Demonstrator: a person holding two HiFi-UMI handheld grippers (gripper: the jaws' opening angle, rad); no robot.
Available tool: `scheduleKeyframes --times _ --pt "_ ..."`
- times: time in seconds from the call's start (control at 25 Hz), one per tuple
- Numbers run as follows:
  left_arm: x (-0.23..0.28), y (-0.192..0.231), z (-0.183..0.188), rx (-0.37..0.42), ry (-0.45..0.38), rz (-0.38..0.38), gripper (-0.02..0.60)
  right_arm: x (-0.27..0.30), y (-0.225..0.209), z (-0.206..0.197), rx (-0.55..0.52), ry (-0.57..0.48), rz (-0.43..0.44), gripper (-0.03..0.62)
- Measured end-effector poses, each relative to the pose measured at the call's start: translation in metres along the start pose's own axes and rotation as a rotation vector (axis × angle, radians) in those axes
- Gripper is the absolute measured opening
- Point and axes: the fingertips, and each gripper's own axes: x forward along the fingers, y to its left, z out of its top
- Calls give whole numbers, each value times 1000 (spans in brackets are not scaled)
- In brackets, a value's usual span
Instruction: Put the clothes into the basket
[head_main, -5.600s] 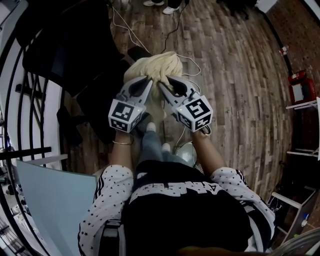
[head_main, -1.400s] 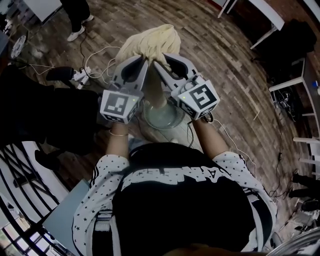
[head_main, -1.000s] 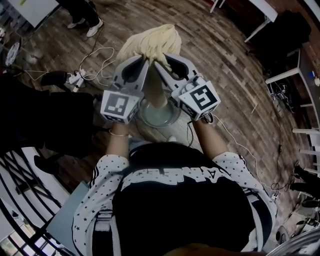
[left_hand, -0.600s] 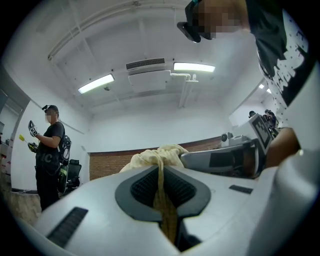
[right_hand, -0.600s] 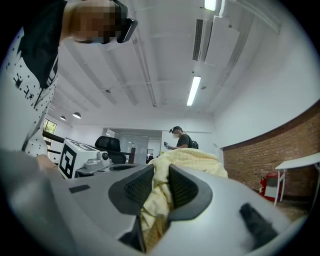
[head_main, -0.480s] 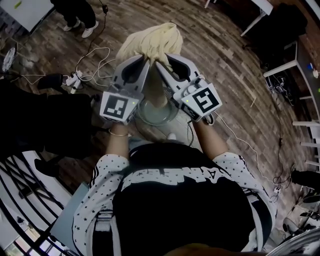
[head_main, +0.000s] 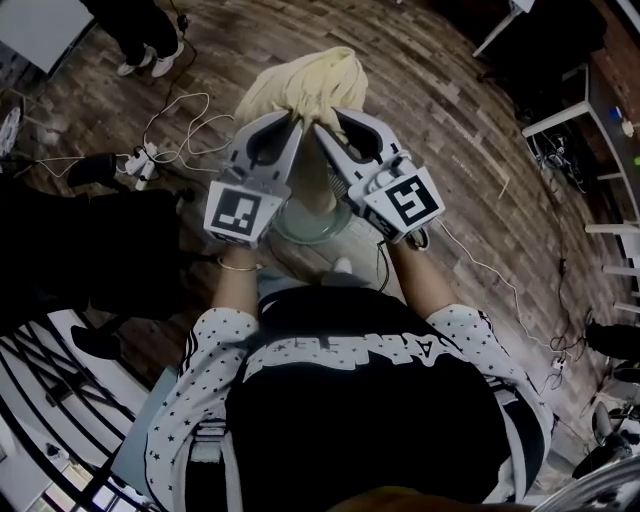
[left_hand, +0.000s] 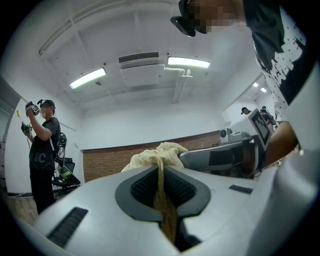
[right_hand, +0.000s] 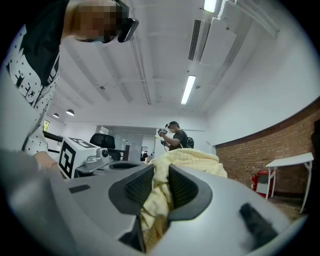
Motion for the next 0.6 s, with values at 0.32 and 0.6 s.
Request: scheduleKeyframes --times 0.32,0.6 --pt "3 -11 -6 5 16 -35 37 -10 -2 -8 0 14 -25 100" --pt "12 -15 -20 -19 26 -41 37 -14 -12 -20 14 30 -32 100"
